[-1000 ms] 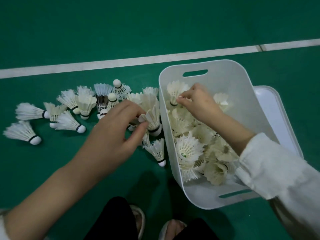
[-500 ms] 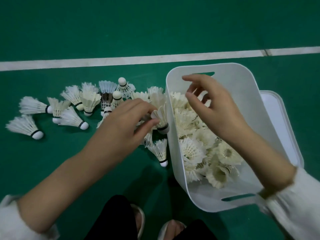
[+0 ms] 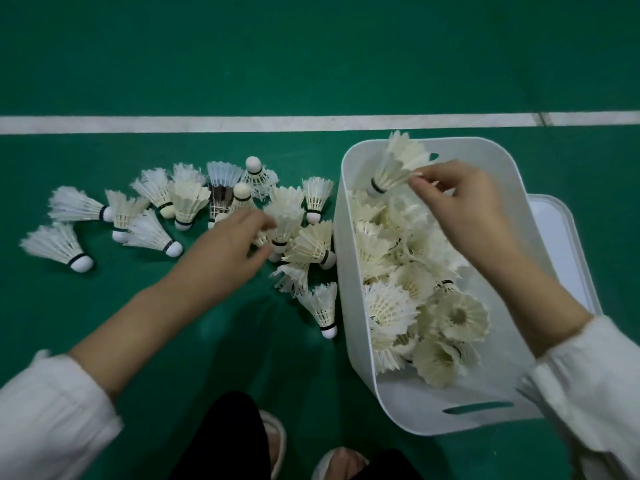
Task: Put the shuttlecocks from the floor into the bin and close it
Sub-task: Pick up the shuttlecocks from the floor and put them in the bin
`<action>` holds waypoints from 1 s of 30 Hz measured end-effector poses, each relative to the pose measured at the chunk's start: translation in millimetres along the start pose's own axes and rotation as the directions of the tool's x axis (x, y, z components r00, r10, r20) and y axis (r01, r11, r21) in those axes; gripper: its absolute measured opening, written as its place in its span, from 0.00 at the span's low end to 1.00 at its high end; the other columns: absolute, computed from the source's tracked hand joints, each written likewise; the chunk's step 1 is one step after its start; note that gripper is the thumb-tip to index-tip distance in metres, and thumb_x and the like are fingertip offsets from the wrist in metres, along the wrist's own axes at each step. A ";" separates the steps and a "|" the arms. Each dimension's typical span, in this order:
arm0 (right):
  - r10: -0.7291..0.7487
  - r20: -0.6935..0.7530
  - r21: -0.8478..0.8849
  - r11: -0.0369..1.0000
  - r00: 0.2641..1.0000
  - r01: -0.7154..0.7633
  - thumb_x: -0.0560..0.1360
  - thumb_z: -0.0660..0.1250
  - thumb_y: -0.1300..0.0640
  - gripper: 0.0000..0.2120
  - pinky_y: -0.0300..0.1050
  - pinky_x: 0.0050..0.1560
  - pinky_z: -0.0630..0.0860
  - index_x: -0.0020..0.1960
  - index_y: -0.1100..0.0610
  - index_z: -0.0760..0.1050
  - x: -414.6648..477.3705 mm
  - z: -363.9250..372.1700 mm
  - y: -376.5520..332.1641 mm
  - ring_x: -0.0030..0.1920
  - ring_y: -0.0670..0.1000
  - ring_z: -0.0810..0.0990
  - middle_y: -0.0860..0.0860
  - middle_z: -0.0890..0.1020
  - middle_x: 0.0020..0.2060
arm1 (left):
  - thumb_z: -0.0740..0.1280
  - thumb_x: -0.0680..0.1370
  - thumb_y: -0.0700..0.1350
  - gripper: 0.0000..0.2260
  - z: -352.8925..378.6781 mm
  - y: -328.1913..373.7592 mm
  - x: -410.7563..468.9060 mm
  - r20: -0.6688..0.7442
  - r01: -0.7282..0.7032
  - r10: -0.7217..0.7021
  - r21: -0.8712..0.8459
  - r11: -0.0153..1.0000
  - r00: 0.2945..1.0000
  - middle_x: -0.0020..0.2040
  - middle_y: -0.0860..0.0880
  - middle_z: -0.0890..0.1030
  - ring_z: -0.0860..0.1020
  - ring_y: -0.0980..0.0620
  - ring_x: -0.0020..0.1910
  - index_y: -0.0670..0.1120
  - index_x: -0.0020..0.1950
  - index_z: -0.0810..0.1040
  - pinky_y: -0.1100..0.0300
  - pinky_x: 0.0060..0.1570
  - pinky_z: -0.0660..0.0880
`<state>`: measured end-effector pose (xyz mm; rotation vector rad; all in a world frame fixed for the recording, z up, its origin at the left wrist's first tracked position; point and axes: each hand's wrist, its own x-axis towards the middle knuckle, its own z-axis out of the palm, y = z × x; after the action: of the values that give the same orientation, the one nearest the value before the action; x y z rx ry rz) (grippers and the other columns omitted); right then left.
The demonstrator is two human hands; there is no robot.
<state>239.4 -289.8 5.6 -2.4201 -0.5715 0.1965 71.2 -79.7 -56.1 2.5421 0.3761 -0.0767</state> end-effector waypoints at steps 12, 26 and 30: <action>0.067 0.247 -0.385 0.922 0.967 0.034 0.79 0.57 0.52 0.14 0.42 0.42 0.64 0.53 0.56 0.79 16.8 73.7 31.8 0.44 0.52 0.71 0.54 0.75 0.47 | 0.62 0.78 0.50 0.21 74.2 -33.7 -8.3 0.197 -0.014 -0.026 0.197 0.980 0.980 0.58 0.48 0.73 0.74 0.47 0.56 0.49 0.69 0.62 0.54 0.47 0.73; -0.351 0.250 -0.286 0.864 0.902 0.415 0.77 0.60 0.54 0.10 0.42 0.41 0.66 0.53 0.55 0.78 -30.7 15.1 -73.7 0.47 0.51 0.75 0.51 0.75 0.49 | 0.56 0.80 0.50 0.11 64.5 -24.6 -5.6 0.056 0.064 -0.068 0.072 0.995 0.996 0.41 0.48 0.78 0.78 0.46 0.40 0.45 0.48 0.74 0.53 0.37 0.75; -0.409 0.455 -0.174 0.830 0.791 0.530 0.77 0.58 0.55 0.11 0.46 0.44 0.72 0.56 0.55 0.75 -47.3 45.0 -103.9 0.48 0.52 0.75 0.51 0.74 0.52 | 0.58 0.78 0.49 0.13 49.1 -35.3 -27.2 0.077 0.267 -0.261 -0.072 0.961 0.962 0.31 0.48 0.74 0.74 0.45 0.33 0.46 0.35 0.69 0.54 0.32 0.69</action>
<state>148.1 -213.1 34.3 -2.4242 -1.4769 0.4207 36.4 -84.8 -112.4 2.3886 0.6771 -0.2413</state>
